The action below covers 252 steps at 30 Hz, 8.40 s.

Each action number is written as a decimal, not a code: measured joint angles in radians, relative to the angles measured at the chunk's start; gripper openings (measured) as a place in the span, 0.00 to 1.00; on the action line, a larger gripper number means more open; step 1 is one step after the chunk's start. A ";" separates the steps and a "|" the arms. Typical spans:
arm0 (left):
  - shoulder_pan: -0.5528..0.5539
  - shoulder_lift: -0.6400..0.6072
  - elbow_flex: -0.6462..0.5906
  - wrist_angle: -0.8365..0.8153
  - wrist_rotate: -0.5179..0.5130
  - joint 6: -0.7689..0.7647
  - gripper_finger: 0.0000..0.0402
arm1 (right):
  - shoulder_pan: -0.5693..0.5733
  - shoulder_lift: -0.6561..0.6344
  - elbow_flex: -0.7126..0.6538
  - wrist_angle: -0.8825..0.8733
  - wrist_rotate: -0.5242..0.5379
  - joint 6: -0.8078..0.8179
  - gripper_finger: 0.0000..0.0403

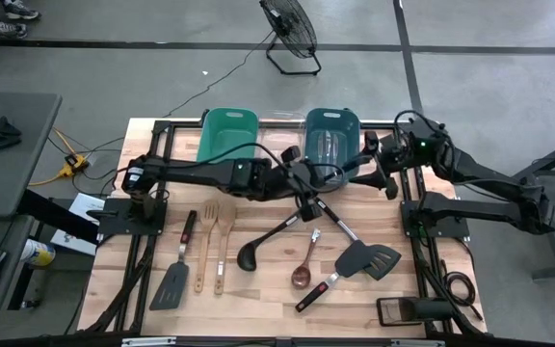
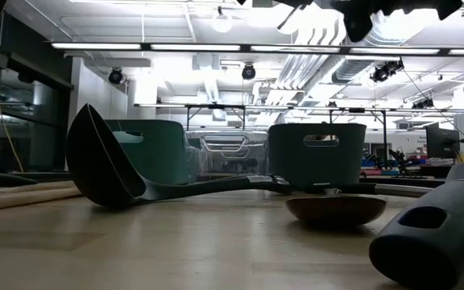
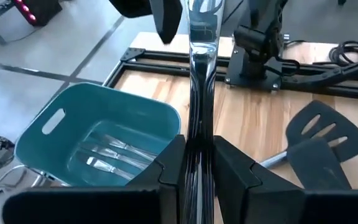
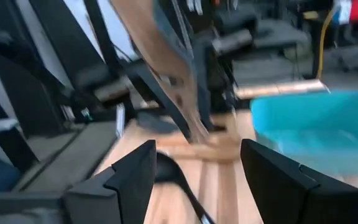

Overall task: Pick & Place Kitchen Items
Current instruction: Put the silver table knife into the blue bin, then put the black slotted spatula into the green bin

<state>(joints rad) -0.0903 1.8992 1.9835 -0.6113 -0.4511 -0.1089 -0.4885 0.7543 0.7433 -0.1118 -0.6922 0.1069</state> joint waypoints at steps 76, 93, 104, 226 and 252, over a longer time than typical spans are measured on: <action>0.025 -0.009 0.000 -0.048 -0.087 -0.100 0.38 | 0.061 0.177 0.000 0.235 0.082 0.101 0.07; 0.036 -0.164 0.000 -0.509 -0.268 -0.263 0.38 | -0.050 0.238 0.015 0.215 0.244 0.136 0.07; 0.125 -0.291 -0.001 -0.633 -0.317 -0.106 0.38 | -0.127 0.476 0.201 -0.024 0.527 0.201 0.07; 0.574 -0.327 -0.001 -0.777 0.206 0.096 0.38 | -0.205 0.301 0.229 -0.505 0.245 0.211 0.29; 0.300 -0.340 -0.366 -0.960 0.253 -0.666 0.38 | -0.205 0.076 0.229 -0.538 0.405 0.027 0.28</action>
<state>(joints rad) 0.2098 1.5597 1.6175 -1.5711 -0.1981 -0.7752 -0.6937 0.8307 0.9722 -0.6497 -0.2877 0.1337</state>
